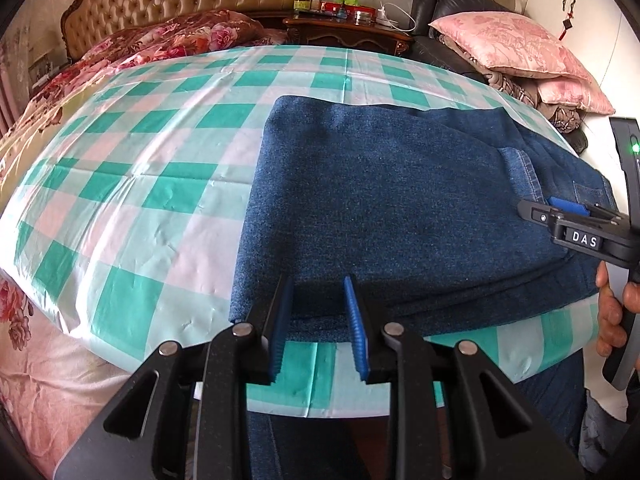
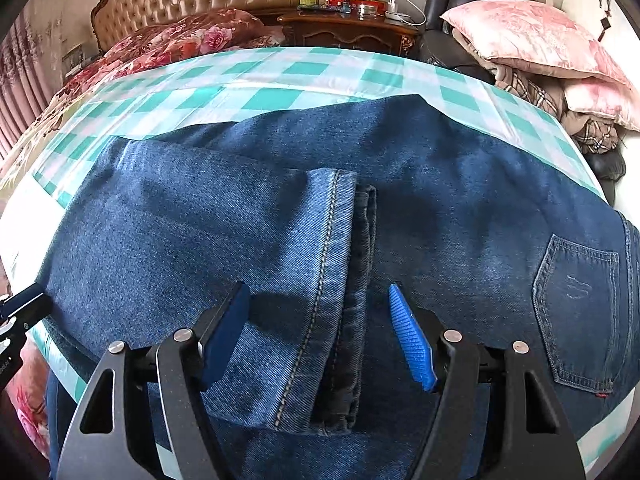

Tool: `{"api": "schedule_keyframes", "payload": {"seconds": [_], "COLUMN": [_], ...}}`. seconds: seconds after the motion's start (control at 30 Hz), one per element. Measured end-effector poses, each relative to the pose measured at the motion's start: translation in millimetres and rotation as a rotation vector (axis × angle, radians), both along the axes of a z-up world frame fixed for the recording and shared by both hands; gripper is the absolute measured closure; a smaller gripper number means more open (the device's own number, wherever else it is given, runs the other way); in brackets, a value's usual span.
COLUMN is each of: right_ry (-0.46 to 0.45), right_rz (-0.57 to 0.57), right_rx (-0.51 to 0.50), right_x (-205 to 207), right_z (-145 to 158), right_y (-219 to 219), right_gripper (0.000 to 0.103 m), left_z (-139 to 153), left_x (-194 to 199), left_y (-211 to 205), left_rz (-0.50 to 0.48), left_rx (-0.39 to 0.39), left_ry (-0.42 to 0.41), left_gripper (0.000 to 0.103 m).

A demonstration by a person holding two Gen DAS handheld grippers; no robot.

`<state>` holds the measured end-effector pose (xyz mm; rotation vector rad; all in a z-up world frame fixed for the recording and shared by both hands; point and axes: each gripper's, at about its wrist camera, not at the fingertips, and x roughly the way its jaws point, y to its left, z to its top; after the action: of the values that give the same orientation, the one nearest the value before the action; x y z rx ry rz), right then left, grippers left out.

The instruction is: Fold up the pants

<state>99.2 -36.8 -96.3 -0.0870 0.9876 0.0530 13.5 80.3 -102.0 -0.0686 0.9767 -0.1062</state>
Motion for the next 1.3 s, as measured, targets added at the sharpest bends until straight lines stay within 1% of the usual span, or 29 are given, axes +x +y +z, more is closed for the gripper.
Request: {"api": "schedule_keyframes", "payload": {"seconds": [0.07, 0.13, 0.2, 0.23, 0.3, 0.33, 0.4, 0.47, 0.5, 0.57, 0.63, 0.67, 0.7, 0.77, 0.83, 0.9, 0.93, 1.0, 1.1, 1.17, 1.23, 1.27, 1.3], "right_ry": [0.006, 0.017, 0.031, 0.019, -0.015, -0.035, -0.053, -0.068, -0.061, -0.031, 0.022, -0.005, -0.007, -0.014, -0.01, -0.007, -0.007, -0.004, 0.004, 0.005, -0.001, -0.004, -0.003], "right_rz": [-0.004, -0.01, -0.028, -0.038, -0.011, 0.006, 0.028, 0.045, 0.049, 0.036, 0.009, 0.019, 0.033, 0.037, 0.033, 0.029, 0.029, 0.033, 0.03, 0.021, 0.004, 0.005, -0.005], "right_rx": [-0.003, -0.009, -0.023, -0.026, 0.013, 0.042, 0.056, 0.082, 0.087, 0.048, 0.013, 0.003, -0.024, -0.034, -0.022, -0.015, -0.021, -0.039, -0.035, -0.031, -0.056, -0.059, -0.072], "right_x": [-2, -5, -8, -9, -7, -2, 11, 26, 36, 48, 56, 53, 51, 49, 48, 47, 46, 45, 45, 43, 41, 40, 39], "right_z": [2, 4, 7, 13, 25, 32, 39, 42, 39, 27, 7, 6, 4, 2, 3, 3, 3, 3, 4, 5, 4, 4, 4], "right_y": [-2, -6, -11, -12, -9, -4, 10, 23, 31, 38, 37, 38, 40, 38, 35, 33, 33, 34, 32, 29, 26, 25, 23], "right_gripper": [0.036, 0.036, 0.036, 0.036, 0.036, 0.036, 0.036, 0.038, 0.04, 0.042, 0.045, 0.047, 0.047, 0.047, 0.047, 0.047, 0.047, 0.047, 0.047, 0.047, 0.047, 0.047, 0.045], "left_z": [1, 2, 2, 2, 2, 4, 7, 17, 21, 33, 40, 41, 41, 38, 29, 19, 13, 1, -5, -5, -3, -1, 3], "left_x": [0, -1, -1, -1, -1, 0, 2, 9, 13, 30, 49, 60, 72, 90, 106, 118, 125, 137, 152, 158, 165, 166, 167], "left_y": [2, 3, 5, 5, 4, 4, 5, 7, 8, 9, 4, -1, -8, -24, -41, -51, -52, -46, -24, -14, -3, 2, 12], "left_rz": [0.016, 0.028, 0.029, 0.027, 0.024, 0.029, 0.039, 0.049, 0.052, 0.046, 0.013, -0.008, -0.038, -0.107, -0.174, -0.221, -0.226, -0.194, -0.149, -0.136, -0.115, -0.094, -0.055], "left_rx": [-0.014, -0.004, -0.01, -0.008, 0.0, -0.005, 0.004, 0.027, 0.027, 0.036, 0.058, 0.066, 0.073, 0.09, 0.118, 0.114, 0.113, 0.138, 0.094, 0.087, 0.056, 0.05, 0.053], "left_ry": [0.004, -0.002, 0.002, 0.004, 0.009, 0.009, 0.001, -0.03, -0.041, -0.074, -0.102, -0.105, -0.104, -0.103, -0.089, -0.061, -0.039, -0.013, -0.007, -0.009, -0.01, -0.015, -0.024], "left_gripper": [0.076, 0.076, 0.076, 0.076, 0.076, 0.076, 0.075, 0.075, 0.076, 0.076, 0.076, 0.076, 0.076, 0.076, 0.076, 0.076, 0.076, 0.075, 0.074, 0.074, 0.074, 0.074, 0.074]}}
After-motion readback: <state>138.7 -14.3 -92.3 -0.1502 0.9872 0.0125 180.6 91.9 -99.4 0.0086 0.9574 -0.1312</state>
